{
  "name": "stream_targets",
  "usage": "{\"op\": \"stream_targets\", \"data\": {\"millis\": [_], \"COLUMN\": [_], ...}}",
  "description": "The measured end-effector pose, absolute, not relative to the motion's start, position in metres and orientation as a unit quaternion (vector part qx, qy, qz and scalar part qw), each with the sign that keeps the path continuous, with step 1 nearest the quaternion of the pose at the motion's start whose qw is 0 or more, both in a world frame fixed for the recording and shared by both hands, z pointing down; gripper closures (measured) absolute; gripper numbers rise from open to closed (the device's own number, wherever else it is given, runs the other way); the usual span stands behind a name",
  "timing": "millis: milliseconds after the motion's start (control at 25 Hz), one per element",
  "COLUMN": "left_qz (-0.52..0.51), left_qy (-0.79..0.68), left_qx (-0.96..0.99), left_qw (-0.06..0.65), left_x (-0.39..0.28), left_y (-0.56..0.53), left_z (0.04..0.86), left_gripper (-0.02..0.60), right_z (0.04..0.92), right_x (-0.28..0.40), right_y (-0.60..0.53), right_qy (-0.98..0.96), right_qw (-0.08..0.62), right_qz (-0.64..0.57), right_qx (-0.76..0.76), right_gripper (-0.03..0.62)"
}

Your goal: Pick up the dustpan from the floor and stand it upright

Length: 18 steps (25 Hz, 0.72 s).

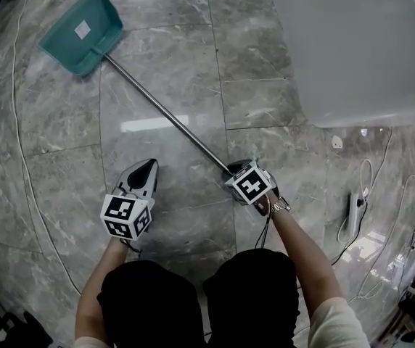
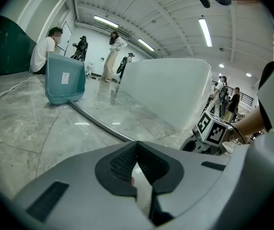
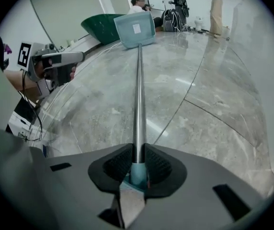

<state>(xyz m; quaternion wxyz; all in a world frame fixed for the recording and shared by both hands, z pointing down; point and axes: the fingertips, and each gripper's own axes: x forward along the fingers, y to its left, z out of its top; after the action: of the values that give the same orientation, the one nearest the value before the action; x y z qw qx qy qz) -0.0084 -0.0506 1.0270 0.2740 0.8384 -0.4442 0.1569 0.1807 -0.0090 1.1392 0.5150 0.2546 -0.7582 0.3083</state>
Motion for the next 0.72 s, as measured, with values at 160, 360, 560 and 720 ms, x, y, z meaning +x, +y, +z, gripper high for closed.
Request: {"op": "stream_targets", "data": {"millis": [160,360,560,720], "left_qz": [0.155,0.151,0.158,0.151], "left_qy": [-0.447,-0.471,-0.475,-0.488], "left_qx": [0.839,0.818,0.814,0.809], "left_qw": [0.270,0.293,0.295,0.291], "left_x": [-0.013,-0.037,-0.048,-0.060], "left_y": [-0.049,-0.046,-0.028,-0.023], "left_z": [1.020,0.978,0.886,0.804], "left_gripper": [0.572,0.572,0.572,0.572], "right_z": [1.137,1.087,0.999,0.926], "right_x": [0.182,0.173,0.179,0.174], "right_y": [-0.011,-0.009,0.011,0.018], "right_qy": [-0.755,-0.742,-0.689,-0.661], "right_qw": [0.513,0.518,0.565,0.584], "right_qz": [0.321,0.353,0.397,0.419], "right_qx": [0.251,0.238,0.218,0.215], "right_gripper": [0.505,0.507,0.507,0.507]}}
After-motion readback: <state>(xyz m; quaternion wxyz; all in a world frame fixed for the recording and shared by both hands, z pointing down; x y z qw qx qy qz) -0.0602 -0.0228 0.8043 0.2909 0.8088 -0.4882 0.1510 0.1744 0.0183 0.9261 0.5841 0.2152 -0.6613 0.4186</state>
